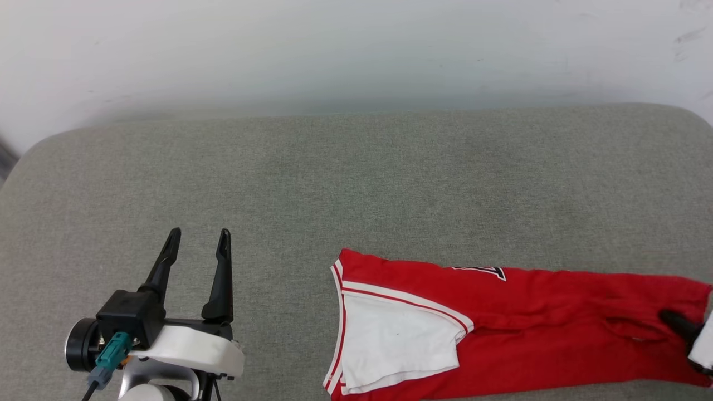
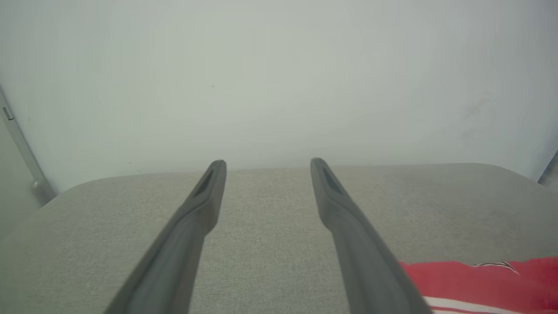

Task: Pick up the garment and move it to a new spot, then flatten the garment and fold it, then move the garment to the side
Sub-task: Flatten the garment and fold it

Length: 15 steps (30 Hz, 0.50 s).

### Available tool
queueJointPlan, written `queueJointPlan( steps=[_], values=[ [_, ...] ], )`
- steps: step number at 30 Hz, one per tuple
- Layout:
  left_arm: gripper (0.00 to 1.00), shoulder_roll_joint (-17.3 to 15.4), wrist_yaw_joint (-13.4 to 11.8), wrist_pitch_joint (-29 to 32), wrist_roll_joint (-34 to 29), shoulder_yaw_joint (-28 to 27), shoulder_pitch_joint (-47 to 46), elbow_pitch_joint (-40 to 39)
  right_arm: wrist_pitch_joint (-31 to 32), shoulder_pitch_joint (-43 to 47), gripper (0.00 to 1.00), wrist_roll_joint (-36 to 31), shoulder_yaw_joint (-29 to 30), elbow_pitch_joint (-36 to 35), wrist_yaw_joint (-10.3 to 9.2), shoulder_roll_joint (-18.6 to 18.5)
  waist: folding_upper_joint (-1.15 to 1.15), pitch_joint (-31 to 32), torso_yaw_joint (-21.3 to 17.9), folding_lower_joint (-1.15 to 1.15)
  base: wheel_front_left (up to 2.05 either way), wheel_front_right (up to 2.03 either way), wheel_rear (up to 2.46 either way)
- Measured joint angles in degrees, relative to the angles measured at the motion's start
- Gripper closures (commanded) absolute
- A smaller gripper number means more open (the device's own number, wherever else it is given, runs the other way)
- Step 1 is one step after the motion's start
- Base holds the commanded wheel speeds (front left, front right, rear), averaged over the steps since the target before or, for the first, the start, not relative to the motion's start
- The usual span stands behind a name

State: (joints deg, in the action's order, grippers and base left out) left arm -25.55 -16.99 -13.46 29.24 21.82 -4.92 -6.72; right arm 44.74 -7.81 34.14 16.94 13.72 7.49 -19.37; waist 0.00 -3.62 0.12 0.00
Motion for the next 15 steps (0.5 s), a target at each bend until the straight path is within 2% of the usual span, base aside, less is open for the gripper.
queueJointPlan(
  steps=[6, 9, 15],
  values=[
    [0.0, 0.1, 0.01, -0.02, 0.04, 0.45, -0.02, 0.05, 11.21, -0.42, 1.0, 10.32, -0.15, -3.53, 0.0, 8.45, 0.0, -0.11, 0.14, 0.0, 0.0, 0.0, 0.0],
    [0.0, 0.24, 0.11, 0.0, -0.09, 0.85, -0.26, 0.03, 16.45, -0.52, 1.0, 18.49, -0.08, -5.06, 0.0, 13.99, 0.0, -0.22, 0.73, 0.0, 0.0, 0.0, 0.0],
    [0.0, 0.46, 0.33, 0.16, -0.09, 1.29, -1.25, 0.05, 21.11, -2.65, 1.0, 27.92, -2.25, -4.49, 0.0, 16.16, 0.0, -0.93, 2.7, 0.0, 0.0, 0.0, 0.0]
  ],
)
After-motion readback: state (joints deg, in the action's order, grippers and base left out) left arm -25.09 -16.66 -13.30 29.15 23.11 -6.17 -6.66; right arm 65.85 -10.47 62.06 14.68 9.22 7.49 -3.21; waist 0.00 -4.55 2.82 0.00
